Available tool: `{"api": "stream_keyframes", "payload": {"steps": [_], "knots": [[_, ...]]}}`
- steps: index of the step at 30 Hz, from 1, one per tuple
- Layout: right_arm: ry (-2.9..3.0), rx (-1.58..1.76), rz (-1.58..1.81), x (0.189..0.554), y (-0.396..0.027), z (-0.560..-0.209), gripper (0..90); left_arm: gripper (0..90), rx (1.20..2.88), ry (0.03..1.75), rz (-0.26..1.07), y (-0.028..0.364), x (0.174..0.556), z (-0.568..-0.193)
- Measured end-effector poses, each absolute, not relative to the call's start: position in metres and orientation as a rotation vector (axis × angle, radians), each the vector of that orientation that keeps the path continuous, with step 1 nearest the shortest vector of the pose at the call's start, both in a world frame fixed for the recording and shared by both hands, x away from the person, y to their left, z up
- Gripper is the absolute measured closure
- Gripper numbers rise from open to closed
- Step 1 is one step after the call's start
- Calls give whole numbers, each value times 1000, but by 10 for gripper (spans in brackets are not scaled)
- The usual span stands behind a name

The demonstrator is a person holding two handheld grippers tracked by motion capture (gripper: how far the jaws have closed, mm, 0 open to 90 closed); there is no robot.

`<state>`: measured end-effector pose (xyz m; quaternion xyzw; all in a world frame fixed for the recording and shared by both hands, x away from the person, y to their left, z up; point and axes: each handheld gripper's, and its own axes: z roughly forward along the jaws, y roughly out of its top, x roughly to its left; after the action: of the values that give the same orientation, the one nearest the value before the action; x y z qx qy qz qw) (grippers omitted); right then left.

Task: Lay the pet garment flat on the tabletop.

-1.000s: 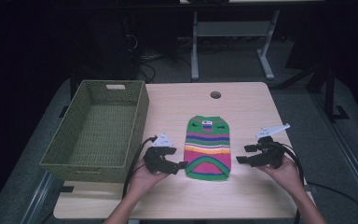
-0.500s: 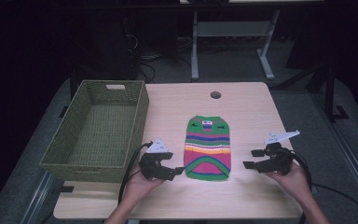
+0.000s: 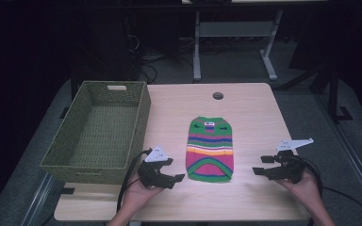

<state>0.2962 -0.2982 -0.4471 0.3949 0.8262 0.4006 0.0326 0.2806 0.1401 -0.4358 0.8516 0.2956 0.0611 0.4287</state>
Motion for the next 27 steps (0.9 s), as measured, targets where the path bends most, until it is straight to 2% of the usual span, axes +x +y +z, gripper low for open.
{"api": "stream_keyframes", "payload": {"steps": [17,27], "knots": [[2488,1267,1245,272,-317,-459,290,247,2141,735,223,154,260,-440],[2471,1237,1254,253,-322,-461,274,231,2119,764,215,164,249,-443]]}}
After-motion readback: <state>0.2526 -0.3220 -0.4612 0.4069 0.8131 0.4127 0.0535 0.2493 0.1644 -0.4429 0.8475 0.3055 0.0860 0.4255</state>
